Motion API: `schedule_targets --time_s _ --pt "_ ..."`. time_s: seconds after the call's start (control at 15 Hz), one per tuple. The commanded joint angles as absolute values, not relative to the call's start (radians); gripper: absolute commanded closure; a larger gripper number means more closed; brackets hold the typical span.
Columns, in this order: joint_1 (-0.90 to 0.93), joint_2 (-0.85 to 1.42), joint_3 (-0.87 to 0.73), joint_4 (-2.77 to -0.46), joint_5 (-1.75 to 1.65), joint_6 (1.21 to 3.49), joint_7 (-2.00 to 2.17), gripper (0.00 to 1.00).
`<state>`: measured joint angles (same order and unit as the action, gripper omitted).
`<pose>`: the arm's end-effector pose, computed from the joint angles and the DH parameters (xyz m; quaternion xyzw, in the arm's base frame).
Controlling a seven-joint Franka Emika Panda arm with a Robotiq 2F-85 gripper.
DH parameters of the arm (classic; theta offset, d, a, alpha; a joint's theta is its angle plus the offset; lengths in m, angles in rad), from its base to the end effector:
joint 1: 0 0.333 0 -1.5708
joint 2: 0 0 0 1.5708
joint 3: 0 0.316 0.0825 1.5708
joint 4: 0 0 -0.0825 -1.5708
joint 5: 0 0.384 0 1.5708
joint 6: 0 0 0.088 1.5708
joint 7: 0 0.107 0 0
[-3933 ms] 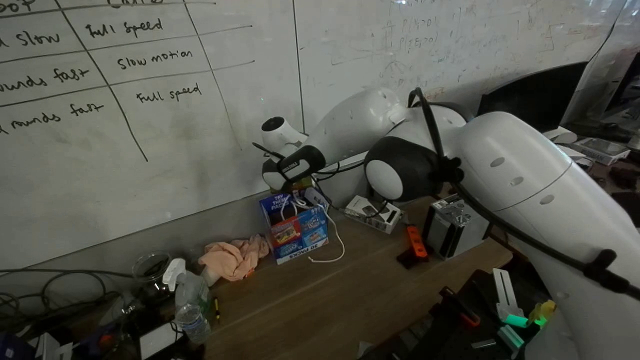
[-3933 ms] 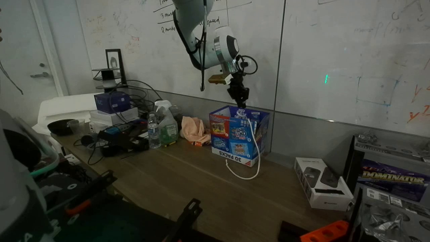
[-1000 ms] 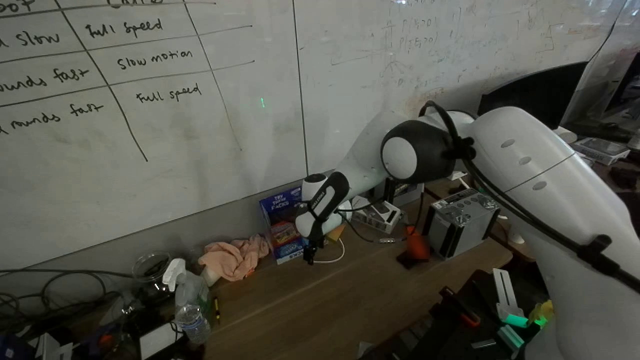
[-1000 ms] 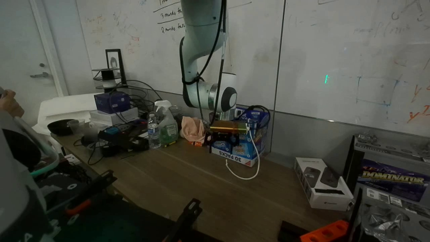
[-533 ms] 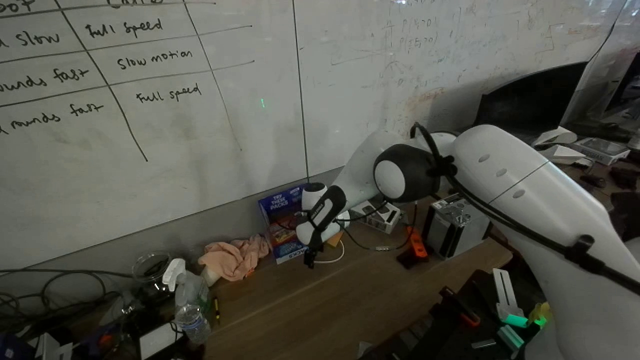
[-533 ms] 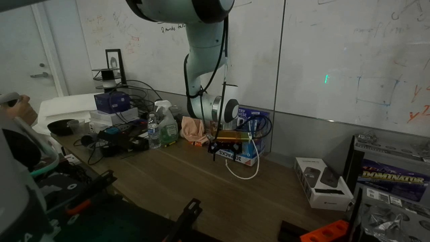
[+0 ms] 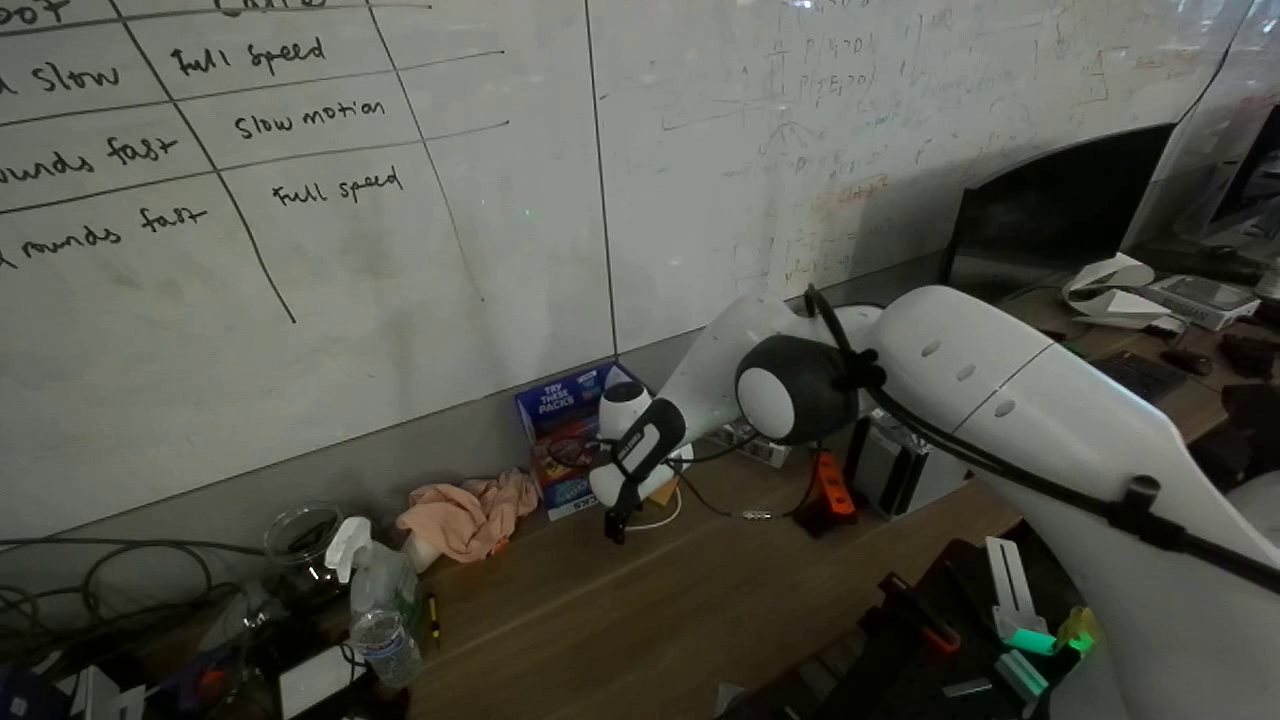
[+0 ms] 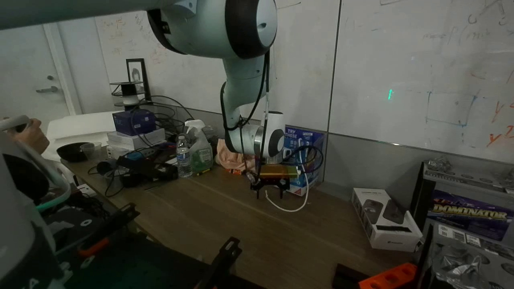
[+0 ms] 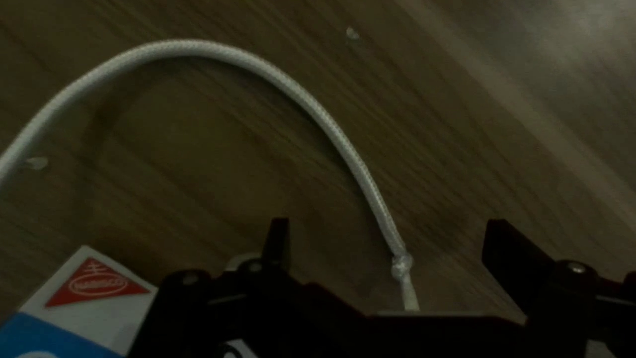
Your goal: Put the white ropes inside the blue box.
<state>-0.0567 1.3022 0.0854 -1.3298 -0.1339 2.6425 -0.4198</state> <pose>0.6760 0.0131 -0.0616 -0.9685 -0.2486 -0.0099 0.0067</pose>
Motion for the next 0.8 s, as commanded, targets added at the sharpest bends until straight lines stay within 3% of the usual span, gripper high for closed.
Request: schedule_targets --time_s 0.0,0.73 --pt "-0.041 1.368 0.070 -1.226 -0.148 2.632 -0.397 0.00" --pt "-0.005 1.391 0.024 -1.157 -0.160 2.549 -0.357 0.00"
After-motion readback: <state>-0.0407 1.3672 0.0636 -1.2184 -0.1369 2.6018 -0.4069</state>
